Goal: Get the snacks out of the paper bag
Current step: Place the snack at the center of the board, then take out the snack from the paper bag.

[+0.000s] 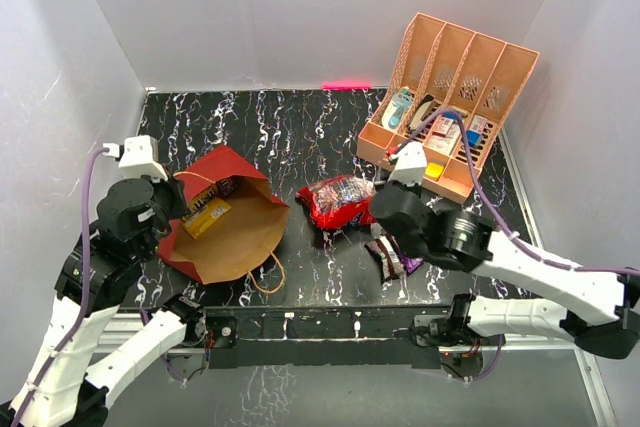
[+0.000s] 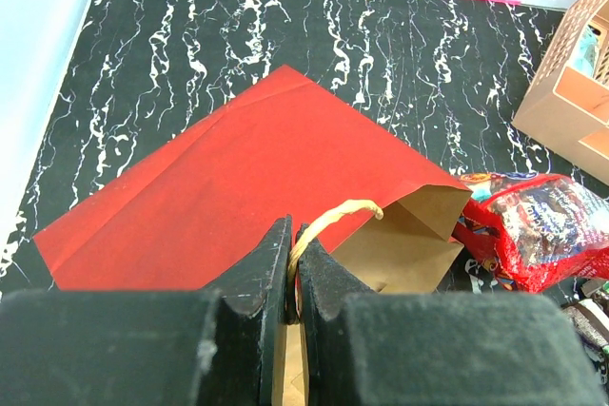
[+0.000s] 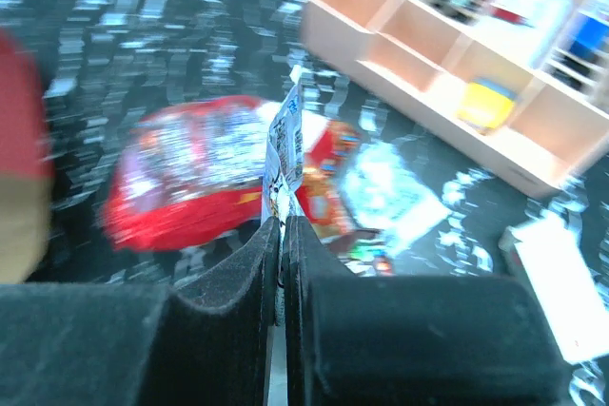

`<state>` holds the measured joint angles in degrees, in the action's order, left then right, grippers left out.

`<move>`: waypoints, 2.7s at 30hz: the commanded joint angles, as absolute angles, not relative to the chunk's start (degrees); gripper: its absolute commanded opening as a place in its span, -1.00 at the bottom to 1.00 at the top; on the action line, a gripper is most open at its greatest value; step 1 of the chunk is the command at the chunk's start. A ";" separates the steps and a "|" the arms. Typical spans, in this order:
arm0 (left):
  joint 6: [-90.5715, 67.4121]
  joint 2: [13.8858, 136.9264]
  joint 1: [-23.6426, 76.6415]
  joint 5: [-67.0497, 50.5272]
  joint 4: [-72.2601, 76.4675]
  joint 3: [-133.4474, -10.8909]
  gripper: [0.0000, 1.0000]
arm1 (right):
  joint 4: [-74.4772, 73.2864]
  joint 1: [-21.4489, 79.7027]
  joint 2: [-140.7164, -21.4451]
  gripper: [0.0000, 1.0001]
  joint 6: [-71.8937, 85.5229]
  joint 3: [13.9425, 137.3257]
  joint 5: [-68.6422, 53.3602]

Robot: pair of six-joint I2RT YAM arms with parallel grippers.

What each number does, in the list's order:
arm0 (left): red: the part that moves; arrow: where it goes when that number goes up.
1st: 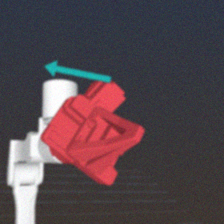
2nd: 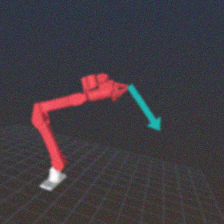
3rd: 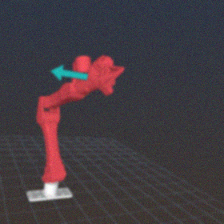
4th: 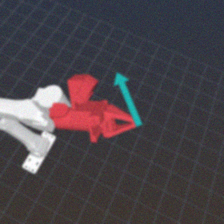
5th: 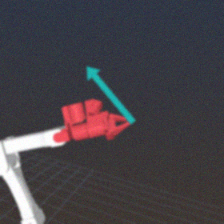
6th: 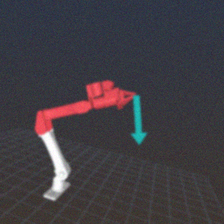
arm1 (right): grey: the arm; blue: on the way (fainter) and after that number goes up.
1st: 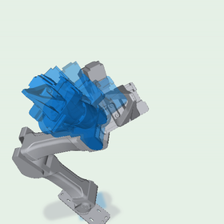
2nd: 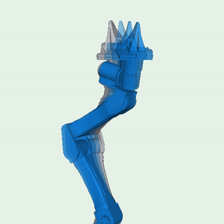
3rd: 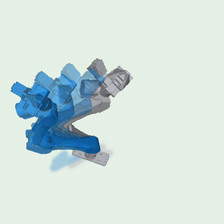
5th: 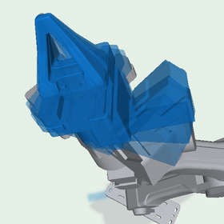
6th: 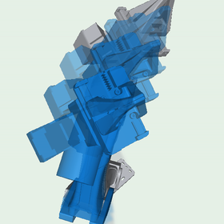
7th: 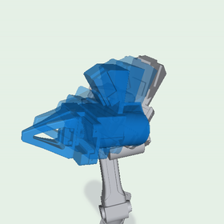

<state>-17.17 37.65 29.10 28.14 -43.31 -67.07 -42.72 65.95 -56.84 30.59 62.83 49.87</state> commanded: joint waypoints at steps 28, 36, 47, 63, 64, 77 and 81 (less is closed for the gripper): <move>-18.47 38.11 29.31 28.83 -43.79 -69.92 -0.95 | -31.84 23.88 -84.43 -0.78 22.38 53.74 29.38; -18.42 38.28 29.34 28.29 -43.87 -69.97 -0.90 | -30.50 23.86 -76.38 0.13 21.27 53.77 23.30; -18.01 37.10 29.28 27.50 -42.82 -68.71 -0.93 | -26.47 23.83 -58.54 0.55 16.02 51.95 5.67; -18.89 36.39 29.32 27.26 -42.80 -68.11 -1.00 | -2.02 48.90 -64.40 0.55 18.76 54.04 -2.64; -18.90 36.46 29.35 26.98 -42.80 -68.02 -1.00 | 0.18 51.98 -66.26 0.55 18.24 54.47 -0.87; -18.31 37.18 29.35 23.21 -43.11 -68.39 -1.00 | 35.76 69.78 -99.10 0.61 -6.06 63.05 10.60; -18.02 36.93 29.35 22.08 -42.36 -68.23 -1.00 | 50.28 69.75 -111.18 0.62 -14.21 65.98 13.95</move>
<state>-18.57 37.04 29.10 24.01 -43.79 -68.20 28.91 70.28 -103.15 -2.90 61.08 10.07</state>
